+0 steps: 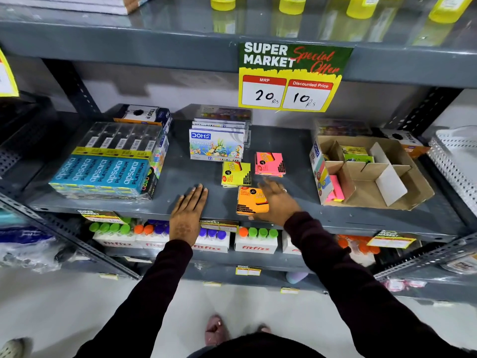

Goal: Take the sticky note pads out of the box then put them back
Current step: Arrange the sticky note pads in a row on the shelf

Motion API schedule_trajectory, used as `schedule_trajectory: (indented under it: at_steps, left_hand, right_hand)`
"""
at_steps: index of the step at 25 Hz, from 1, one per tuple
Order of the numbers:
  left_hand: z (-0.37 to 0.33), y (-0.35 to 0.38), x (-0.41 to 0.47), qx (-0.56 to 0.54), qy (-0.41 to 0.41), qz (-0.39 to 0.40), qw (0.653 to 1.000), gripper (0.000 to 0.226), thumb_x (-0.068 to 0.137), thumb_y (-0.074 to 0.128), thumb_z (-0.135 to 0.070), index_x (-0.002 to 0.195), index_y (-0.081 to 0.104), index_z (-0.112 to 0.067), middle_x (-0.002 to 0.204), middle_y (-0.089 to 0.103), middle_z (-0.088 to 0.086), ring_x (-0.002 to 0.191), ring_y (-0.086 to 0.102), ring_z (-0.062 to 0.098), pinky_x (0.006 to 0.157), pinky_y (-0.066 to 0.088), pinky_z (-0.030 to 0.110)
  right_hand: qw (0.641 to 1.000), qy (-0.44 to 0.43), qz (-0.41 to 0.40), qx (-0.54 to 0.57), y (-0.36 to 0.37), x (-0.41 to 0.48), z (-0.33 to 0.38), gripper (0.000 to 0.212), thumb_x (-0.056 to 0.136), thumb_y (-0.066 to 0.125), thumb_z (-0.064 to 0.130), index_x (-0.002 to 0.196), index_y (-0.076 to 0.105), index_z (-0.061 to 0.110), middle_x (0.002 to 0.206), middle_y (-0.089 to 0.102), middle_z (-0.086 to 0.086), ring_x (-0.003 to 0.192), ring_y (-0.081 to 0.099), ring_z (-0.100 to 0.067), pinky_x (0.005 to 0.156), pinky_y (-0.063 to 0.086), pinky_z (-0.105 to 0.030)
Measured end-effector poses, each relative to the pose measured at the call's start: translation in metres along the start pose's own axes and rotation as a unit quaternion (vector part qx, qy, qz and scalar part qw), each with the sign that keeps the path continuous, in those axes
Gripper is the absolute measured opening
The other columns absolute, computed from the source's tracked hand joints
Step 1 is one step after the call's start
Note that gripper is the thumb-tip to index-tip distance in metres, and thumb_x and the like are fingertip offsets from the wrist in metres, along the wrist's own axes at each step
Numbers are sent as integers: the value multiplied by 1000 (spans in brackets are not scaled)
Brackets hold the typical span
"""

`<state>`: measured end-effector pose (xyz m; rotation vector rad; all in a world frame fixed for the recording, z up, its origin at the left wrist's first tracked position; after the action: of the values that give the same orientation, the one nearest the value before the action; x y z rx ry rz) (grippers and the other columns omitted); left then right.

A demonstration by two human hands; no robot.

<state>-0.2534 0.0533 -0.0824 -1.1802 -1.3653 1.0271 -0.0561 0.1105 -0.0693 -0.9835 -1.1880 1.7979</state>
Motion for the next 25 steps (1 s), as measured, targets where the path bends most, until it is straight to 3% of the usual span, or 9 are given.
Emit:
schedule_trajectory:
  at_steps: [2,4,9,14,17,20,25]
  left_hand:
    - [0,-1,0,-2,0,1,1000,86,69,54,19,144,29,-13,152,33,9,138,35,25,113,29,43]
    - [0,-1,-1,-2,-1,3,1000,86,69,55,19,144,28,-13,153,32,8,139,34,25,114,28,42]
    - [1,1,0,-3,-2,7,1000,86,71,52,17,146,23,-15,155,26,6,142,27,23,117,21,39]
    - [1,3,0,-5,-2,9,1000,88,72,51,18,146,19,-16,156,22,6,143,24,22,118,18,38]
    - [0,2,0,-5,-2,9,1000,88,72,52,18,146,20,-16,156,23,6,143,24,23,118,19,39]
    - [0,1,-1,-3,-4,5,1000,87,72,49,19,146,21,-15,156,24,6,143,25,23,117,21,40]
    - [1,0,-1,0,-3,-3,1000,86,71,47,22,145,23,-15,155,27,7,142,28,23,116,24,40]
  right_hand:
    - [998,17,49,-21,-4,8,-7,100,73,75,50,149,23,9,156,29,-12,141,31,-31,114,32,-40]
    - [997,19,60,-34,-5,11,-6,98,68,78,48,144,31,8,150,38,-14,136,38,-31,111,35,-38]
    - [998,59,-15,-34,-19,-4,-16,88,59,75,60,127,50,11,131,55,-12,120,51,-31,102,45,-40]
    - [993,116,-22,-9,-18,-15,-23,86,64,74,63,124,50,6,131,50,-15,120,51,-35,101,45,-41]
    - [986,155,-65,11,-11,-25,-17,86,66,70,67,120,52,3,128,51,-17,120,50,-35,102,44,-40]
    - [986,152,-67,-8,-3,-32,-6,92,62,68,73,117,53,1,124,51,-18,118,49,-36,101,45,-41]
    - [989,138,-35,-41,2,-31,2,87,64,77,56,123,50,-1,128,44,-21,125,42,-38,103,44,-43]
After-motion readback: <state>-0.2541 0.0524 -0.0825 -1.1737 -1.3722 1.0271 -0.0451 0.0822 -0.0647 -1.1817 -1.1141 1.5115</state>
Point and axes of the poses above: each hand's wrist, its own x-axis towards the middle knuckle, its own y-axis out of the palm, z = x × y, the point moved 10 cm from there along x, towards the middle knuckle
